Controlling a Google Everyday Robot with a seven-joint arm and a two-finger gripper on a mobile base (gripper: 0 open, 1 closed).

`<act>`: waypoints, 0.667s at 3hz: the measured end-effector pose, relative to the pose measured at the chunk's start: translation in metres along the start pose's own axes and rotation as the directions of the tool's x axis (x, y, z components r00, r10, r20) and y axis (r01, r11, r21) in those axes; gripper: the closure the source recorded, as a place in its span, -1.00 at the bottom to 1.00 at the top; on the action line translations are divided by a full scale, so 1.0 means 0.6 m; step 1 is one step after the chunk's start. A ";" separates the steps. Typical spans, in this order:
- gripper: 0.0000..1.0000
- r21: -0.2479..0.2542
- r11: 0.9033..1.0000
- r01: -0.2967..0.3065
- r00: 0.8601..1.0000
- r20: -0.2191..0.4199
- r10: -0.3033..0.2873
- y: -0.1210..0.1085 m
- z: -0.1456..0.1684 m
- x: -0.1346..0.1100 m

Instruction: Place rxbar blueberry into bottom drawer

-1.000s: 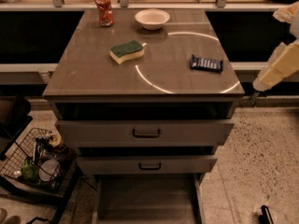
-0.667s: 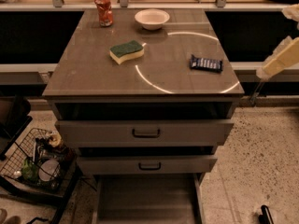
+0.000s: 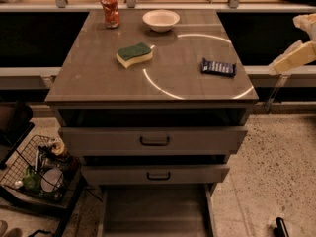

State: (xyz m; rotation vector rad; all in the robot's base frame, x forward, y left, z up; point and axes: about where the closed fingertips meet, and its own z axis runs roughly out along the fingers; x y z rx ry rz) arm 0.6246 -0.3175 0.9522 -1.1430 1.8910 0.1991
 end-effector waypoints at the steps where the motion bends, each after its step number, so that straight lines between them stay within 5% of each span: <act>1: -1.00 -0.023 0.998 -0.052 0.995 0.085 0.054 -0.025 0.039 0.034; 2: -1.00 -0.050 0.996 -0.078 0.985 0.147 0.085 -0.041 0.075 0.049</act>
Offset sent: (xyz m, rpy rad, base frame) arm 0.0647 -0.0177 -0.0569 0.2617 -0.0265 0.0433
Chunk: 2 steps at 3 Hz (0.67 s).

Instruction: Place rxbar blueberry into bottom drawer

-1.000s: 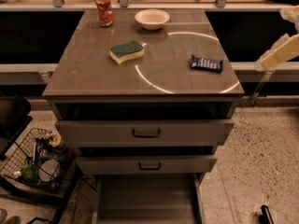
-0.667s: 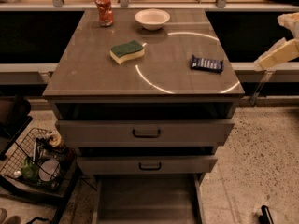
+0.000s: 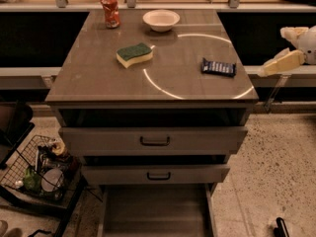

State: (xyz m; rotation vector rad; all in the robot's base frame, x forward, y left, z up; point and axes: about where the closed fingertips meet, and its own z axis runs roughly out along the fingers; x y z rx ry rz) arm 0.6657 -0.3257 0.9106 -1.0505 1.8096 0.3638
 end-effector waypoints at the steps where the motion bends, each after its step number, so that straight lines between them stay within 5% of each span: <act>1: -1.00 -0.037 0.999 -0.018 0.999 0.049 0.019 -0.010 0.032 0.006; 2: -1.00 -0.082 0.996 -0.028 0.995 0.097 0.036 -0.010 0.078 0.008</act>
Offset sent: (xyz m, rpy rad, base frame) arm 0.0523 0.0362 -0.0364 0.1719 -0.0001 0.1163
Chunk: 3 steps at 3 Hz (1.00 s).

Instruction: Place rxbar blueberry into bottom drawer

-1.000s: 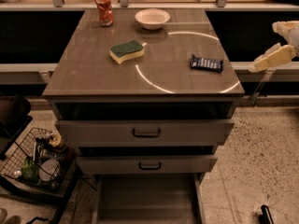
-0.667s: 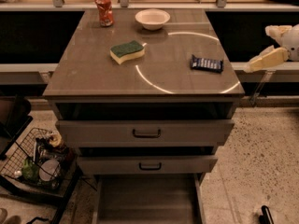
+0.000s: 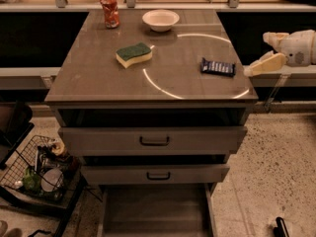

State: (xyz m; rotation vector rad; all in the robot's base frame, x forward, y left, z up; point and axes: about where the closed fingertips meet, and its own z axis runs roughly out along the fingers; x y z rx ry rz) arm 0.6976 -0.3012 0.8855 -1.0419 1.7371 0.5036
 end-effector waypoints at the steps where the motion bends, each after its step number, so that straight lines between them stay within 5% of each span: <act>1: -1.00 -0.038 0.999 -0.009 0.999 0.045 0.010 -0.002 0.041 0.003; 3: -1.00 -0.107 0.994 0.001 0.996 0.090 0.008 0.013 0.100 0.004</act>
Offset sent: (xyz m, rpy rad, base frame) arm 0.0325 0.0437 -0.0283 0.1112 -0.0066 0.1059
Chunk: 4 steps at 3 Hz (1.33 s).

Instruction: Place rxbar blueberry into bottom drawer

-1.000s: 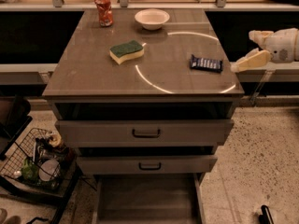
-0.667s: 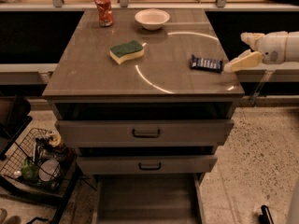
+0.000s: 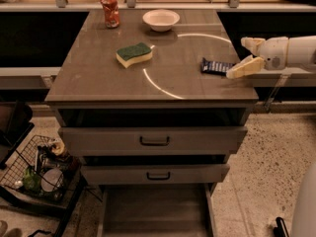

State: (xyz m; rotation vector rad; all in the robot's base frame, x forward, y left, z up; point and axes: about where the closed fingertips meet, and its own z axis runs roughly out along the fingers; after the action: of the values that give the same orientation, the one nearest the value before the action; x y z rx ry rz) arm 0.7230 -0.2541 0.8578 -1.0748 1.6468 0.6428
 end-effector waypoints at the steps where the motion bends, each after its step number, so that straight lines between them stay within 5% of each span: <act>1: -1.00 -0.028 1.000 0.013 1.000 0.000 -0.013 0.015 0.017 0.001; 3: -0.95 -0.108 0.994 -0.004 1.000 -0.025 0.001 0.046 0.058 0.028; 4: -0.52 -0.133 0.991 -0.022 0.999 -0.039 0.017 0.050 0.072 0.041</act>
Offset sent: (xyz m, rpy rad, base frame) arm -0.0216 0.0279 -0.0192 -0.0187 0.0205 0.0772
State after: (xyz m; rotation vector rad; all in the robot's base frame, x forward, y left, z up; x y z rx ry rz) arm 0.7143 -0.2133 0.8178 -1.1741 1.6670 0.7590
